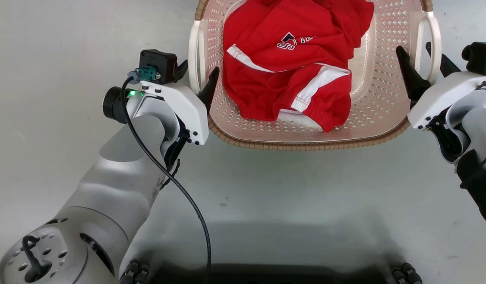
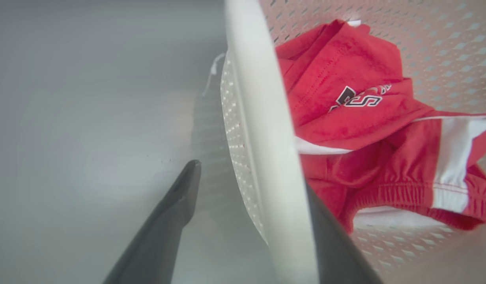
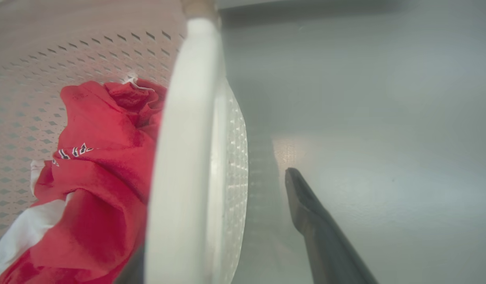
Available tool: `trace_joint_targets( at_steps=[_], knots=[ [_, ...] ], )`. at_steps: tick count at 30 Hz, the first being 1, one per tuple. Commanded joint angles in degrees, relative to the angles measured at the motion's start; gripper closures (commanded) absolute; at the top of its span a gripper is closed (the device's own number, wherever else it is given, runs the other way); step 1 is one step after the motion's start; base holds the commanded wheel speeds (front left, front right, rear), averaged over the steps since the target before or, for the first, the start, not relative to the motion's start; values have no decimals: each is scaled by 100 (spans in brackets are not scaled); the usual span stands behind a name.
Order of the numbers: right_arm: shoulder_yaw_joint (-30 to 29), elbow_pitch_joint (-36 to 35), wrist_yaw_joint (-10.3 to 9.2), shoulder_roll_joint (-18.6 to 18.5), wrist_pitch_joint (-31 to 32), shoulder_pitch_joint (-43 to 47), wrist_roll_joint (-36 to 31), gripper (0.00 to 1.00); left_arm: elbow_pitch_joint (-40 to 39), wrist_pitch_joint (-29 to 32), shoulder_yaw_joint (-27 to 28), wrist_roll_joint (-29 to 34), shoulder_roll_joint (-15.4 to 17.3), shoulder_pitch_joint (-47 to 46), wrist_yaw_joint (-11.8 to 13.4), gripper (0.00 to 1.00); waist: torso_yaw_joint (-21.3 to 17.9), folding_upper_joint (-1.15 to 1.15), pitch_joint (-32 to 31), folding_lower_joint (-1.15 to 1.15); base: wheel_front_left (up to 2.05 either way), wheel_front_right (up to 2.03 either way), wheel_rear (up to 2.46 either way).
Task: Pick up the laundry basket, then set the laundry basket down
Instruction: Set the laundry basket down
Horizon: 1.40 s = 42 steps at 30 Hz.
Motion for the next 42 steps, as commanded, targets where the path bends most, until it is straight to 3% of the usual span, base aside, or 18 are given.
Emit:
trace_joint_targets(
  at_steps=[1,15,42],
  knots=[
    [105,-65,-71,-245,-36,475,102,0,99,-67,75,34,325,29,42,0,-6,0,-8,0,0,0,0],
    [493,-523,-71,-378,-36,389,454,0,70,-77,235,118,378,37,42,0,-66,0,-57,0,0,0,0],
    [693,-377,-71,-244,-36,319,630,0,109,-78,546,326,459,353,42,0,-155,0,-466,0,0,0,0]
  ],
)
